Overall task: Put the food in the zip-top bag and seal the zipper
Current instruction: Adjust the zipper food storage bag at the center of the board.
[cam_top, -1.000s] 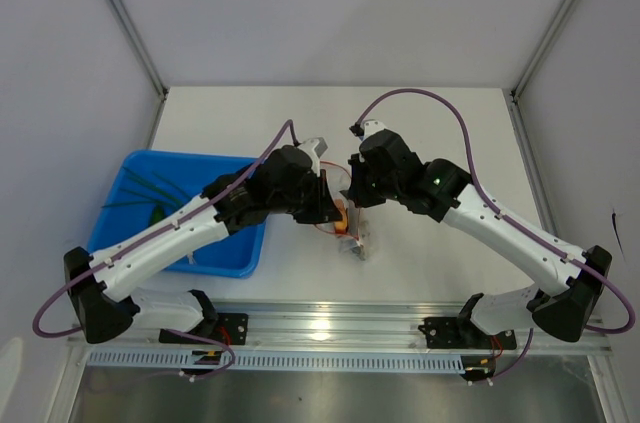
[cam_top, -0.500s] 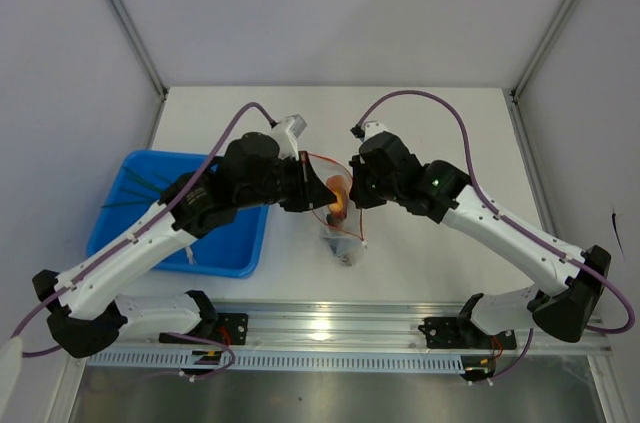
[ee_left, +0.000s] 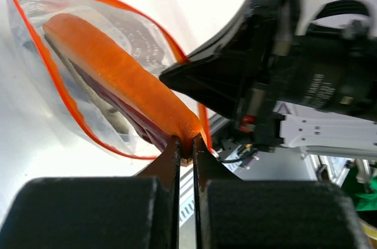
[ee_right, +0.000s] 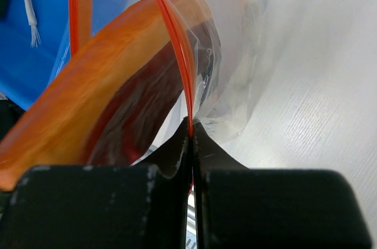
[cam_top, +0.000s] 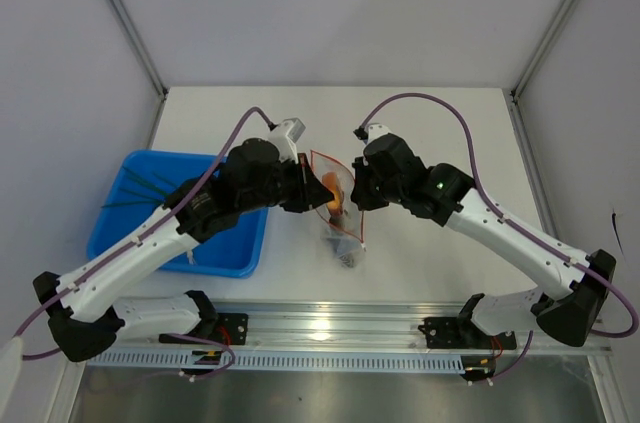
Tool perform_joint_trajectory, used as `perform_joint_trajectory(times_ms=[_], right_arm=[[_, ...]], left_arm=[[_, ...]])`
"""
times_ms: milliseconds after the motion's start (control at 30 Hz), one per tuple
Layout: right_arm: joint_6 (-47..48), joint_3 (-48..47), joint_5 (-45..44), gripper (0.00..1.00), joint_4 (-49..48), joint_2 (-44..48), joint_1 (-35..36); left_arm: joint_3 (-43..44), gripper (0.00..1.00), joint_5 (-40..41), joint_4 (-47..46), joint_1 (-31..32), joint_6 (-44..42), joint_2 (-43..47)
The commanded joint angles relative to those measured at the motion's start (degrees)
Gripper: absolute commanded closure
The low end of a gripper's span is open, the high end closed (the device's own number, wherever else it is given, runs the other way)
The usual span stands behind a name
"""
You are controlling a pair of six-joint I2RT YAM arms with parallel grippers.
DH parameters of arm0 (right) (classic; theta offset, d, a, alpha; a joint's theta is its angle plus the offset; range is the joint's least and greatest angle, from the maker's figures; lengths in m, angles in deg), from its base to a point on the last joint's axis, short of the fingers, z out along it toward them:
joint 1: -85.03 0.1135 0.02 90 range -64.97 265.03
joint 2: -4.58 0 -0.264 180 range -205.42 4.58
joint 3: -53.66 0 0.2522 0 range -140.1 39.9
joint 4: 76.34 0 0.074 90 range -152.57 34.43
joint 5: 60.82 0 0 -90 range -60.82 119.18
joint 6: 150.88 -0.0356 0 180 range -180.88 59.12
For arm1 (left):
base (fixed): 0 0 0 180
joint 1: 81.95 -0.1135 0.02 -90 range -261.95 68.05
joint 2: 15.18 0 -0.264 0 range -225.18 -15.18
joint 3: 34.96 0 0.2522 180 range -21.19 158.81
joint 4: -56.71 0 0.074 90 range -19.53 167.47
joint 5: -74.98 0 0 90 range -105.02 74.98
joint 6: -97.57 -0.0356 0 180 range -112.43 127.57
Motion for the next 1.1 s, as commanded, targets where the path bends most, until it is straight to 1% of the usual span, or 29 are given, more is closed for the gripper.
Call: perform_joint_trajectory(times_ms=[0, 67, 100, 200, 433, 533, 633, 700, 800, 900, 967, 1000, 1067], right_arm=[[-0.46, -0.29, 1.48, 1.0, -2.74, 1.44, -0.23], [-0.72, -0.29, 2.36, 1.0, -2.92, 1.26, -0.31], [-0.72, -0.2, 3.06, 1.0, -3.18, 1.17, -0.31], [-1.07, -0.38, 4.12, 1.0, -3.45, 1.17, -0.49], [-1.51, -0.55, 6.14, 1.0, -4.15, 0.73, -0.58], [-1.95, -0.46, 6.59, 1.0, -4.5, 0.3, -0.58], [-2.04, -0.46, 6.59, 1.0, -4.85, 0.03, -0.58], [-2.04, -0.46, 8.43, 1.0, -5.12, 0.03, -0.67], [-2.3, -0.73, 9.22, 1.0, -5.21, -0.06, -1.02], [-2.57, -1.08, 9.4, 1.0, -5.2, -0.23, -1.63], [-2.57, -1.43, 9.49, 1.0, -5.12, -0.23, -2.07], [-2.57, -1.52, 9.57, 1.0, -5.12, -0.41, -2.33], [-2.57, -1.78, 10.01, 1.0, -5.47, -0.58, -3.21]], left_arm=[[-1.82, 0.99, 2.15, -5.9, -0.38, -2.58, -0.17], [-2.96, 1.0, 2.24, -7.04, -0.38, -3.71, -0.26], [-3.48, 0.99, 4.76, -8.26, -0.38, -4.07, -0.17], [-4.19, 0.99, 8.11, -8.98, -0.38, -5.21, -0.43], [-4.63, 0.99, 12.25, -9.34, -0.2, -6.44, -2.98], [-4.63, 0.99, 12.0, -9.59, -0.03, -6.88, -5.26], [-2.7, 0.99, 10.42, -7.41, 0.59, -7.41, -8.87], [-2.7, 0.99, 9.71, -6.52, 1.03, -7.41, -10.45], [-4.01, 0.99, 7.87, -6.52, 1.47, -7.15, -10.89], [-6.82, 0.99, 4.71, -8.62, 1.82, -7.15, -9.67], [-8.14, 0.89, 1.12, -9.76, 2.08, -7.76, -8.88], [-8.32, 0.74, -0.47, -10.82, 2.34, -8.2, -8.26], [-9.72, 0.59, -3.11, -12.4, 2.61, -9.52, -5.89]])
